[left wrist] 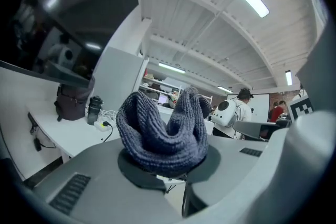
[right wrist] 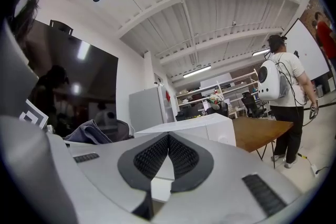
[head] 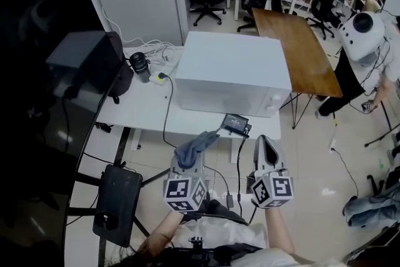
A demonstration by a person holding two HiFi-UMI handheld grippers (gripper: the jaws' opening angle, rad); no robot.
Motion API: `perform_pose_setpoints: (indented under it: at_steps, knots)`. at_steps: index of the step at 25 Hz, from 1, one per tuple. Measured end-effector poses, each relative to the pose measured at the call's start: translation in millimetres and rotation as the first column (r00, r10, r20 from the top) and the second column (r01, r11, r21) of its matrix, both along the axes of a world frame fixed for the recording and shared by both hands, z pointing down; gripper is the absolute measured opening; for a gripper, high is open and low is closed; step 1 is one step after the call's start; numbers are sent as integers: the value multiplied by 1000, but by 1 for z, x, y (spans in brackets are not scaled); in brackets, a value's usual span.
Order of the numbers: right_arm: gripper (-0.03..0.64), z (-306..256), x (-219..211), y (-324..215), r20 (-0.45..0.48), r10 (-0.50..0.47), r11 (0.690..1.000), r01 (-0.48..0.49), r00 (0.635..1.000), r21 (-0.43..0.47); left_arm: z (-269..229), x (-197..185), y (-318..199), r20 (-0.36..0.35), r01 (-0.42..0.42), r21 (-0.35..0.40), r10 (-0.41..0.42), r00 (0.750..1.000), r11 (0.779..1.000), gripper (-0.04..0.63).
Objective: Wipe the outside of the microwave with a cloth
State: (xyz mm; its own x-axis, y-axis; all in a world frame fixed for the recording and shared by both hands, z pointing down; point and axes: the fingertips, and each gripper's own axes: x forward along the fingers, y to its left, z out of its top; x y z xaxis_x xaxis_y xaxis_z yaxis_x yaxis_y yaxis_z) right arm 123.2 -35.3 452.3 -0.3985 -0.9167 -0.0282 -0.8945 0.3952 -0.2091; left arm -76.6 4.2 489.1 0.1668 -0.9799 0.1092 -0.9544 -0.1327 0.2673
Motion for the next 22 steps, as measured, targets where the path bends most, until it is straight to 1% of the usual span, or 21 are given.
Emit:
perform_pose_setpoints:
  at_steps: [2,5,7,12,17,22]
  knots:
    - [17,-2,2,9,10,-8,1000,8,1000,5,1,3,11,2,16,8,-16,1000,1000,57]
    - [17,-6,1,20,39,-10,1000,9,999,16,-2,3,25,48,30,15,-31,998,999,57]
    - [17,-6,-1,26,51,-15,1000,14,999,18,-2,2,30,70,31,5,-31,997,1000,57]
    - [17,-6,-6,32,35,-25,999,25,999,20,-2,4,32,73,3,1,-3,997,1000,57]
    - [15,-5,-20,43,30,-27,1000,27,999,13,-7,-10,37,110,4,15,-6,994,1000,56]
    - [14,3,-27,53,14,-16,1000,16,1000,-22,-2,-15,39,103,-4,11,3,995,1000,57]
